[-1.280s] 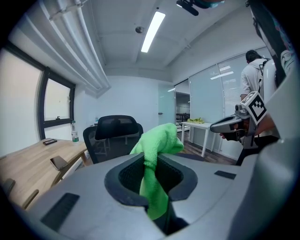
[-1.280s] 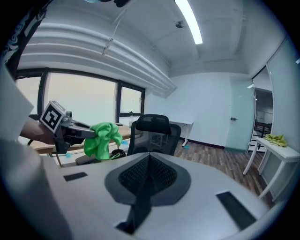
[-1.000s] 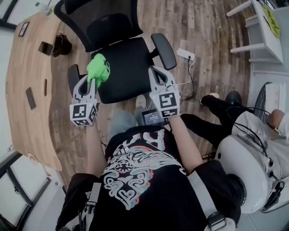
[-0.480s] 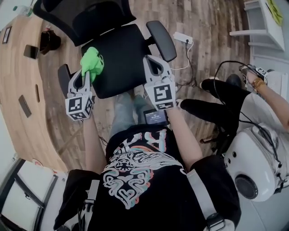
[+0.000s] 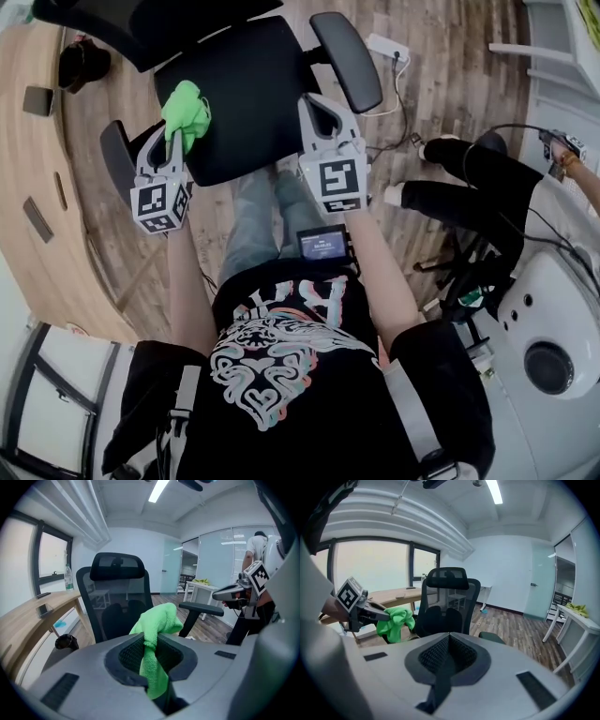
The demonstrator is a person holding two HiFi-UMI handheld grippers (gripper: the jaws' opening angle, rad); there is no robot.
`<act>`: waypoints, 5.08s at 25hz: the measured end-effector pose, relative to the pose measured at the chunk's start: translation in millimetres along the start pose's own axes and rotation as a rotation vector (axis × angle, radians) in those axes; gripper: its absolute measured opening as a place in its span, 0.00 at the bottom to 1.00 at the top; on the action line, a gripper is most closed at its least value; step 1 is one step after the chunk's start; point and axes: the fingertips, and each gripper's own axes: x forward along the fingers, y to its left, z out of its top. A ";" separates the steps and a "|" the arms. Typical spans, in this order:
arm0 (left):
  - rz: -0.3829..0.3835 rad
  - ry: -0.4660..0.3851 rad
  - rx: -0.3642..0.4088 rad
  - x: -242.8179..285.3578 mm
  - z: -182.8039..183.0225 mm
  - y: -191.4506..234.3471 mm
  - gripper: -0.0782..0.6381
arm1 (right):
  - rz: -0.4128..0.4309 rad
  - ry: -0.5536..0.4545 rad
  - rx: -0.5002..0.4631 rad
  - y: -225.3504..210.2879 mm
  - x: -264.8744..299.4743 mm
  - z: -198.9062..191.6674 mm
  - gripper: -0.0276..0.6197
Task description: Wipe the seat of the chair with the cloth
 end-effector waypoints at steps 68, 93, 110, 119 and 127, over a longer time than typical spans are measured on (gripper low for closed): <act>-0.239 0.522 -0.047 192.6 -265.2 -29.0 0.18 | -0.050 0.208 0.071 -23.8 103.1 -238.6 0.05; -0.443 0.542 0.062 236.9 -253.2 -133.0 0.18 | -0.145 0.202 0.138 -58.4 80.0 -271.0 0.05; -0.735 0.498 0.199 242.7 -233.9 -293.2 0.18 | -0.218 0.244 0.180 -82.2 45.7 -300.1 0.05; -0.794 0.487 0.226 241.4 -229.0 -325.5 0.18 | -0.243 0.238 0.182 -95.0 39.1 -309.0 0.05; -0.829 0.487 0.243 234.8 -229.4 -340.8 0.18 | -0.243 0.239 0.176 -92.9 37.1 -305.6 0.05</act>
